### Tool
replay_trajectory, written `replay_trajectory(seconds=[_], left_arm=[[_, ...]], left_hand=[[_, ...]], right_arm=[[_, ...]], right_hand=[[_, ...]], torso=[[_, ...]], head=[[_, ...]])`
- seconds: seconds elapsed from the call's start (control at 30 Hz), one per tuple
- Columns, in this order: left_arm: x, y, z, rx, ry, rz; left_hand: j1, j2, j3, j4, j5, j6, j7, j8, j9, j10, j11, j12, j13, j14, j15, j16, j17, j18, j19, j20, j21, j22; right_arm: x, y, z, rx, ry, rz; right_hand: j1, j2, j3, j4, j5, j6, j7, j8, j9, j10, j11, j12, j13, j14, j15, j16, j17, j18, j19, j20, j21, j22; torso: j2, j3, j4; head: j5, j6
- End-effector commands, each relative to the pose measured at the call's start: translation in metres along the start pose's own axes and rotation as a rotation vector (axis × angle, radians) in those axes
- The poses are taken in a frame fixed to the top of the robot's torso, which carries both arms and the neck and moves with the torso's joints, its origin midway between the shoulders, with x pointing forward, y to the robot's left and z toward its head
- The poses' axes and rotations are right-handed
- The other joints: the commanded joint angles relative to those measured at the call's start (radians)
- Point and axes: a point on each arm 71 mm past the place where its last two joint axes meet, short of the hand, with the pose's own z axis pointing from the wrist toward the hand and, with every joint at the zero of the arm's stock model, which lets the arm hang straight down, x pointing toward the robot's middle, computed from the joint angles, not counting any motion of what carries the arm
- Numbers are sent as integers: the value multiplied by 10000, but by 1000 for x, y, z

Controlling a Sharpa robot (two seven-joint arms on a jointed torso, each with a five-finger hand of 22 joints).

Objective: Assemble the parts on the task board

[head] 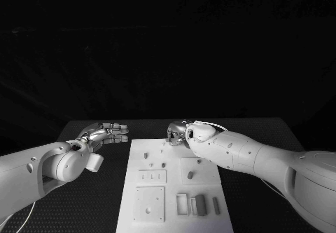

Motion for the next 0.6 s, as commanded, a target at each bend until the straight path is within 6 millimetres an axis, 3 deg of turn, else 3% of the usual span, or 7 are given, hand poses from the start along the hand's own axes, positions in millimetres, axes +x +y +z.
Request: replay_trajectory(seconds=[0.03, 0.33, 0.53, 0.6], left_arm=[[2, -1, 1, 59, 191, -25], [3, -1, 1, 57, 198, -24], [2, 0, 1, 49, 188, -29], [2, 0, 1, 50, 192, -30]], left_hand=[[-102, -24, -39, -4, -59, -3, 24, -40, -14, 71, -5, -61, -10, 78, 24, -54, 11, -36, 54, 13, -65, -10], [-100, -25, -39, -9, -58, -5, 23, -43, -16, 70, -5, -64, -11, 78, 24, -57, 12, -36, 53, 12, -68, -10], [-100, -24, -39, -11, -59, -6, 24, -45, -17, 68, -4, -66, -11, 78, 23, -59, 13, -36, 54, 12, -72, -10], [-101, -24, -40, -11, -59, -6, 24, -45, -17, 67, -4, -67, -11, 78, 23, -60, 13, -36, 54, 13, -73, -10]], right_arm=[[1, 1, 0, 5, 18, 51], [2, 4, 1, -53, 125, 105], [3, 6, 1, -69, 67, 204], [3, 7, 2, -50, -20, 214]], right_hand=[[-56, -242, -69, 48, -22, -232, 89, -157, -73, -38, 21, 9, -19, -144, 30, 33, -93, 207, -40, 18, 25, 155], [-403, -733, -43, 316, -14, -735, 269, -427, -200, -284, 195, -60, -20, -499, 200, -52, -432, 207, -100, 57, -63, 109], [-465, -772, 39, 463, -19, -620, 255, -345, -169, -307, 186, -11, -1, -468, 199, -18, -381, 207, -81, 55, -62, 112], [-549, -667, 61, 588, -19, -468, 218, -252, -130, -279, 152, 22, 4, -373, 173, 16, -280, 207, -55, 52, -45, 119]], torso=[[-5, -5, 3], [-7, -8, 10], [-11, -6, 23], [1, -2, 16]], head=[[-8, -1], [-15, -3], [-11, -16], [-2, -9]])
